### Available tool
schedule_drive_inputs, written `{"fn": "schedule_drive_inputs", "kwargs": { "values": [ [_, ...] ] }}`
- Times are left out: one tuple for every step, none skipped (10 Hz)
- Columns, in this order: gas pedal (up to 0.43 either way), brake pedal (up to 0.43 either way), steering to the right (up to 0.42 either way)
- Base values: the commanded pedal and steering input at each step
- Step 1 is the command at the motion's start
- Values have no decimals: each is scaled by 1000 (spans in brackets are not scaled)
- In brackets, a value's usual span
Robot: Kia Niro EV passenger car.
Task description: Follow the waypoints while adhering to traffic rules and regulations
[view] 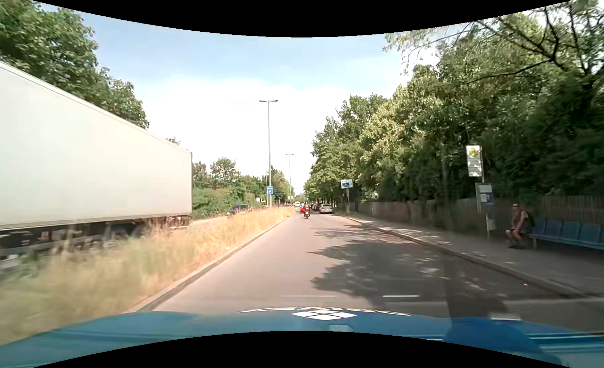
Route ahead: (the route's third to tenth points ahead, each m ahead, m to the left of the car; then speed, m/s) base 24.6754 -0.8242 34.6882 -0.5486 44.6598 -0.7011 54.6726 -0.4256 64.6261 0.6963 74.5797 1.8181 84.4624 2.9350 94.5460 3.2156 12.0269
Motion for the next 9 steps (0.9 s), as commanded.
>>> {"fn": "schedule_drive_inputs", "kwargs": {
  "values": [
    [47, 0, -9],
    [47, 0, -9],
    [47, 0, -8],
    [47, 0, -8],
    [47, 0, -6],
    [47, 0, -6],
    [47, 0, -6],
    [39, 0, -5],
    [0, 0, -5]
  ]
}}
